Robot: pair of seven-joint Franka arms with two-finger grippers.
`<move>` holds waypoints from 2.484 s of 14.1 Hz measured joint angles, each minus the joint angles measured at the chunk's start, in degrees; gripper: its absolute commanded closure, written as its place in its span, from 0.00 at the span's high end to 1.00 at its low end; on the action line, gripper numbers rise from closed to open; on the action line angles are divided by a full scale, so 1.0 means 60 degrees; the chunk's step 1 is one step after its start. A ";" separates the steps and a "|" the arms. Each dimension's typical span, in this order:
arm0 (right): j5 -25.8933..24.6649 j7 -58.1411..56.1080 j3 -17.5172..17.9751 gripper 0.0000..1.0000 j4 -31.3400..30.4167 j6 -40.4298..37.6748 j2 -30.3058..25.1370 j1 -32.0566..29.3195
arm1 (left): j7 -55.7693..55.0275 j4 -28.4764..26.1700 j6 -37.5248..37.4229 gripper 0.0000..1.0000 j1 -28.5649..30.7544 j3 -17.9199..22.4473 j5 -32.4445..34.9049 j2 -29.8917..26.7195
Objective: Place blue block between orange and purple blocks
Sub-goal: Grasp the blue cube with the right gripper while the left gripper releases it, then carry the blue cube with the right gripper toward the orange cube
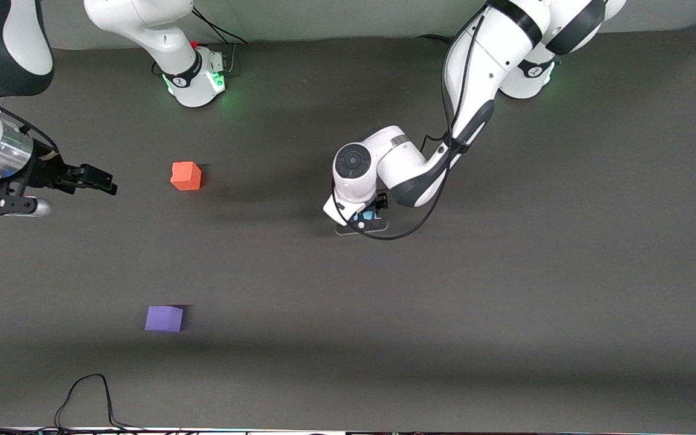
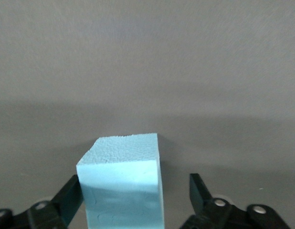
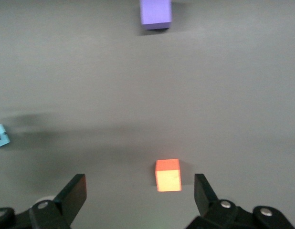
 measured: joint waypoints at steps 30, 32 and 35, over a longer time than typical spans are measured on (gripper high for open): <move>-0.6471 1.2163 0.6285 0.48 0.2685 0.6384 0.8261 0.2747 | 0.9898 -0.1209 -0.5600 1.00 0.7841 0.0153 -0.1793 -0.6867; -0.6544 1.2204 0.6284 0.18 0.2510 0.6380 0.8293 0.2808 | 0.9904 -0.1394 -0.5606 1.00 0.6532 0.1484 -0.1817 -0.7178; -0.6749 1.2250 0.6251 0.17 0.2414 0.6289 0.8292 0.2739 | 0.9987 -0.1434 -0.5726 1.00 0.4263 0.3816 -0.1826 -0.7434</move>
